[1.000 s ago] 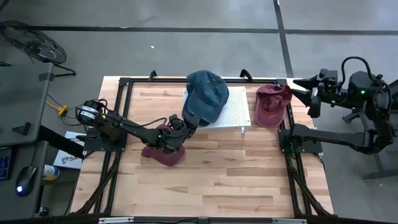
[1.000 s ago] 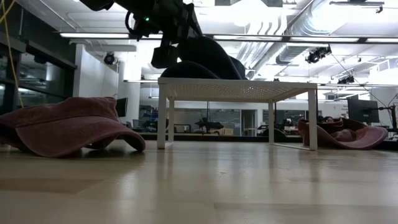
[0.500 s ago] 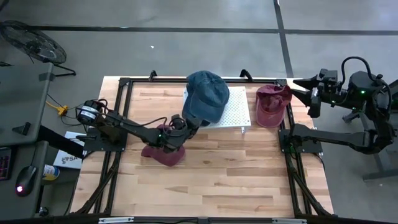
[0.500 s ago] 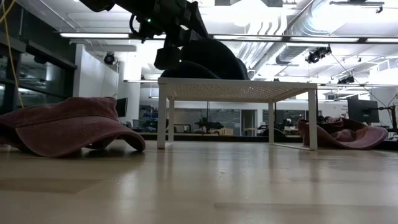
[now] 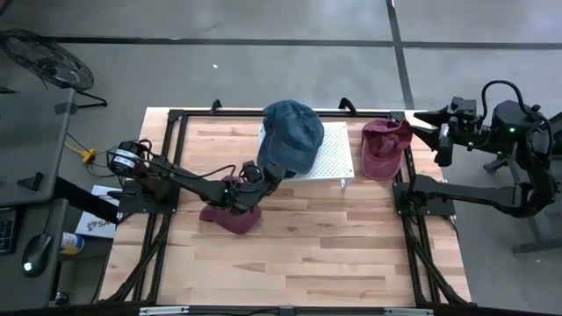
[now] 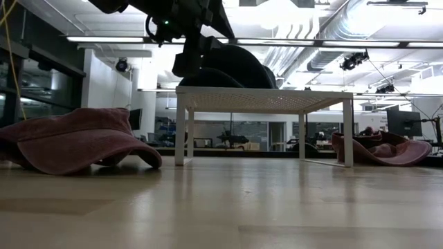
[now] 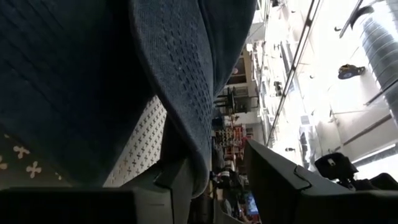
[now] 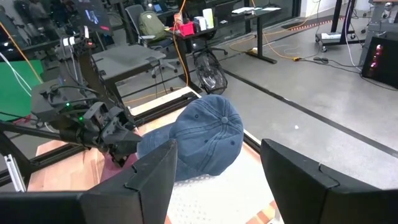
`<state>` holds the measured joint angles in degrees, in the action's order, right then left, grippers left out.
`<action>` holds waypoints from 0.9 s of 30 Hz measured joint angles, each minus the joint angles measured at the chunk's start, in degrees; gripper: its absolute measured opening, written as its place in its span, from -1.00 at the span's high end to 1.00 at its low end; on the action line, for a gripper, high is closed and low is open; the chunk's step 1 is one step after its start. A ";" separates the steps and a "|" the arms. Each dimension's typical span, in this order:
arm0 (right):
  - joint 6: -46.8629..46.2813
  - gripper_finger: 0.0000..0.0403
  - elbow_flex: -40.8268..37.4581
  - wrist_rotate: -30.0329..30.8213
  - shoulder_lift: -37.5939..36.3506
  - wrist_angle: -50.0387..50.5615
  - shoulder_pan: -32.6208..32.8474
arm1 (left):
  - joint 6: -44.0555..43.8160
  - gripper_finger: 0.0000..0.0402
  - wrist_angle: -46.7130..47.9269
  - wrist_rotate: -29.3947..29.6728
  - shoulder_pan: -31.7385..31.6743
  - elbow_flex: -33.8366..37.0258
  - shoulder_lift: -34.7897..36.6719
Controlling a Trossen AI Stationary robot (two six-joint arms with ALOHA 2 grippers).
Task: Pick & Place hat
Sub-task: Stack the blue cap on top of the other blue cap on the shelf, then put the right red cap on the shelf
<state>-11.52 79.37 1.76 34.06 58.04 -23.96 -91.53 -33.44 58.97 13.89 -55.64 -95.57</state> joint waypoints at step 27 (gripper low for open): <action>-0.21 -0.12 0.00 0.00 0.09 0.04 0.01 | -0.31 0.30 5.48 18.00 6.55 0.00 0.90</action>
<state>-11.73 79.37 1.76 34.15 58.08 -23.95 -91.83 -27.96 76.97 20.44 -55.64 -94.67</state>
